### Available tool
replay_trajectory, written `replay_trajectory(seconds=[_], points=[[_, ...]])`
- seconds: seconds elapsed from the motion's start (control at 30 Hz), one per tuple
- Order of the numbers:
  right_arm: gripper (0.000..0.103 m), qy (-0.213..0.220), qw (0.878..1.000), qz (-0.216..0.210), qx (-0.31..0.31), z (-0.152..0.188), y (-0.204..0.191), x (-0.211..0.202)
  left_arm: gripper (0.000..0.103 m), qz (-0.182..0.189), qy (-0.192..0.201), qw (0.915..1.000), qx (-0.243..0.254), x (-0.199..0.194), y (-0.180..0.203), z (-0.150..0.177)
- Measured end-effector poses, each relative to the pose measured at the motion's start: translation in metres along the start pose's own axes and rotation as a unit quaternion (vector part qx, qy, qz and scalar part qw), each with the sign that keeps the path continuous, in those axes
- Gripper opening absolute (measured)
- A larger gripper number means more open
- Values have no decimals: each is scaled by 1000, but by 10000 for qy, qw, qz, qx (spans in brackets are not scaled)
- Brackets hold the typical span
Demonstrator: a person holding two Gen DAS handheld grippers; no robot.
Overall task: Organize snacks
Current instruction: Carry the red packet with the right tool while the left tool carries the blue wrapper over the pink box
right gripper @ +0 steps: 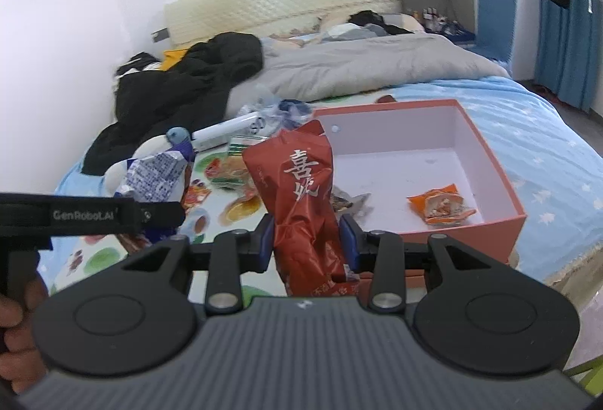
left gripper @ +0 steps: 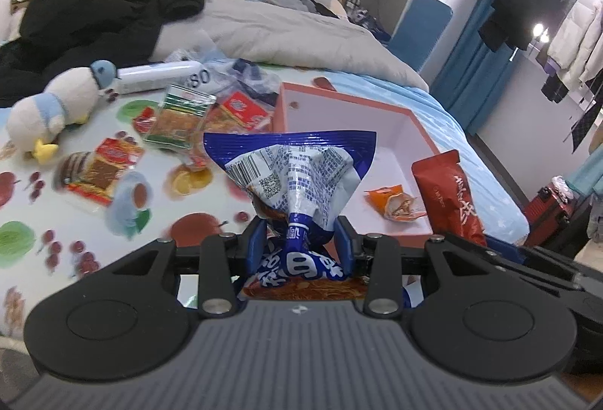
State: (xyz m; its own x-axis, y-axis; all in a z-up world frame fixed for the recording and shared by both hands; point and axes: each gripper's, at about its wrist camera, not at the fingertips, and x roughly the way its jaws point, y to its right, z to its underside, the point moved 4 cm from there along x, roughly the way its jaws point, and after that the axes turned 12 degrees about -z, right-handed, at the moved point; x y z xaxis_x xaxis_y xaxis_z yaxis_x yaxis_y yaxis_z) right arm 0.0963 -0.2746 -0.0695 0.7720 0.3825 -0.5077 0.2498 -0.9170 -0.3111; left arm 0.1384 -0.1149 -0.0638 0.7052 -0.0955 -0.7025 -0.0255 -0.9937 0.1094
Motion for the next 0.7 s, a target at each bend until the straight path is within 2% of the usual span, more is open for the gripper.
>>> replay_trajectory(seconds=[0.4,0.7], points=[[40,-105,9993,198,301,-30,57,32,45,206,-228,9990,335,77,54,-46],[40,-320,9977,260,540,-46,103,76,45,211,-492,9968,588,150,86,-72]])
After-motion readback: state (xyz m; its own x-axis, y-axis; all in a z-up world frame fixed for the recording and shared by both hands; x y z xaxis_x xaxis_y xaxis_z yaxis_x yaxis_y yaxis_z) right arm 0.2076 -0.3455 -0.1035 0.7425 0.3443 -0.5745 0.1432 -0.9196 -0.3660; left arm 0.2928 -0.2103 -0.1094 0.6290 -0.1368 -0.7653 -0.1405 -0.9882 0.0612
